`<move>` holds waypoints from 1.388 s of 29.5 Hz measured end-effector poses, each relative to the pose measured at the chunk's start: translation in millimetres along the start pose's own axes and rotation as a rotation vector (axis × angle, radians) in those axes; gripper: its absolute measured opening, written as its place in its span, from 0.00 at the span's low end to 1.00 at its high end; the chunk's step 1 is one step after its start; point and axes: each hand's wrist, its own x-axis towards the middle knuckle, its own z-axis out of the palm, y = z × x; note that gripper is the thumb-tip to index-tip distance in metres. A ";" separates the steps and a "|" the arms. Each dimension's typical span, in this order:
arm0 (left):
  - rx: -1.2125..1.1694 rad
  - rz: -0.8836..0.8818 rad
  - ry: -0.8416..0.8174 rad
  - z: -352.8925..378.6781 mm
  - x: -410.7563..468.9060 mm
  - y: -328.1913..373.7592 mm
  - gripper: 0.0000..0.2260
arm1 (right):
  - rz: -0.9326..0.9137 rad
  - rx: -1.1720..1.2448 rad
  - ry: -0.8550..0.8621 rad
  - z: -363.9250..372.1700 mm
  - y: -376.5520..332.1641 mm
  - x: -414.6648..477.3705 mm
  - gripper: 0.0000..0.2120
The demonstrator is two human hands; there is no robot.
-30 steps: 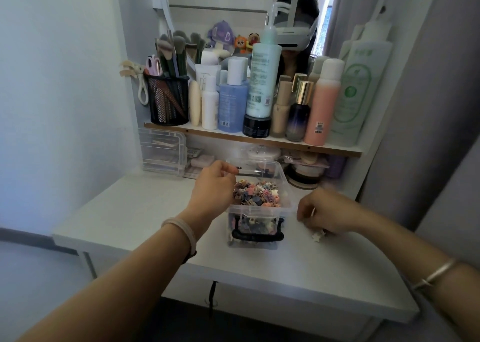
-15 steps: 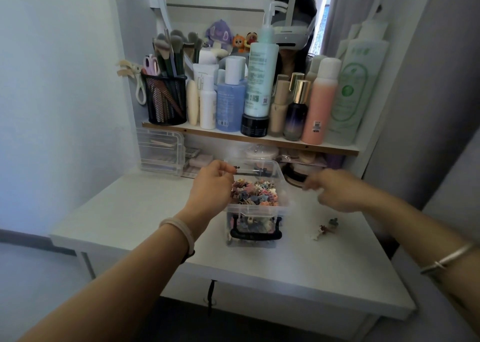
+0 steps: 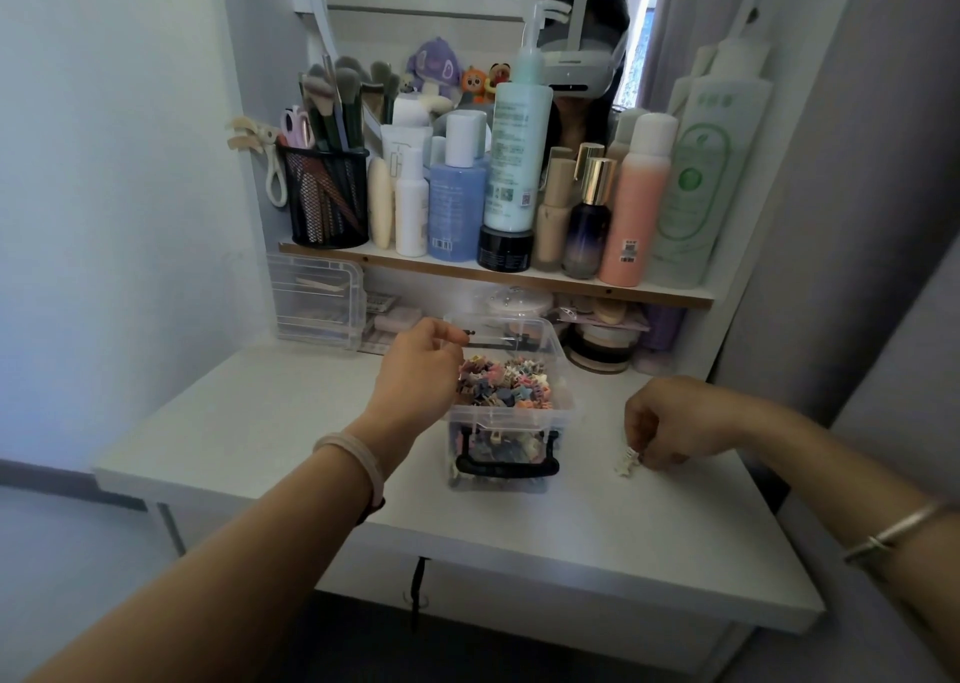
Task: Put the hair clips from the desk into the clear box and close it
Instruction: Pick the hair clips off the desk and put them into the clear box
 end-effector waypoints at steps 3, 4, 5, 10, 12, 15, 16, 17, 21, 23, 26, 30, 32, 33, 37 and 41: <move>-0.005 0.001 0.001 0.4 0.2 -0.4 0.08 | -0.009 0.000 0.087 -1.1 -0.7 0.7 0.07; -0.007 0.001 -0.003 0.7 0.1 -0.2 0.08 | -0.020 0.001 0.139 -3.0 -0.6 1.3 0.04; -0.012 0.000 -0.007 0.9 0.0 0.0 0.07 | -0.035 0.024 0.200 -5.8 -1.1 1.7 0.04; -0.023 -0.001 -0.010 0.0 0.0 -0.2 0.07 | -0.282 0.612 0.598 -26.0 -27.8 -8.9 0.10; -0.018 0.003 -0.007 -0.4 0.2 0.3 0.08 | -0.405 0.653 0.550 -30.6 -43.6 -14.2 0.06; -0.025 -0.003 -0.017 -0.1 -1.2 0.9 0.08 | -0.402 0.514 0.438 -28.8 -49.2 -10.7 0.11; -0.025 -0.002 -0.015 -0.4 -1.5 0.8 0.08 | -0.356 0.495 0.446 -28.5 -46.6 -8.7 0.10; -0.024 0.000 -0.012 -0.5 -1.8 0.6 0.08 | -0.301 0.494 0.441 -27.7 -42.9 -8.1 0.08; -0.028 -0.002 -0.004 -1.5 -0.7 -0.6 0.07 | -0.053 0.185 0.099 -13.0 -23.2 -6.0 0.03; -0.021 0.003 -0.005 -0.4 -0.7 -0.3 0.08 | -0.027 0.057 -0.063 -3.0 -17.2 -6.8 0.07; -0.008 0.006 0.003 0.0 -1.1 -0.1 0.08 | -0.067 0.114 -0.084 2.4 -18.7 -7.3 0.06; -0.018 0.000 -0.003 0.2 -2.2 0.3 0.08 | -0.116 0.022 0.011 0.2 -23.4 -4.8 0.05; -0.019 0.005 -0.008 0.3 -2.7 1.2 0.07 | -0.160 0.141 0.302 -11.3 -28.3 -5.4 0.07; -0.016 0.009 -0.008 -0.1 -2.5 1.6 0.08 | -0.182 0.311 0.457 -20.1 -32.8 -7.1 0.08; -0.017 -0.006 -0.012 -1.5 -1.3 0.9 0.09 | -0.409 0.761 0.586 -45.8 -60.8 -19.0 0.07; -0.005 -0.001 -0.020 -0.7 -2.0 1.9 0.09 | -0.452 0.570 0.504 -43.1 -72.1 -17.8 0.06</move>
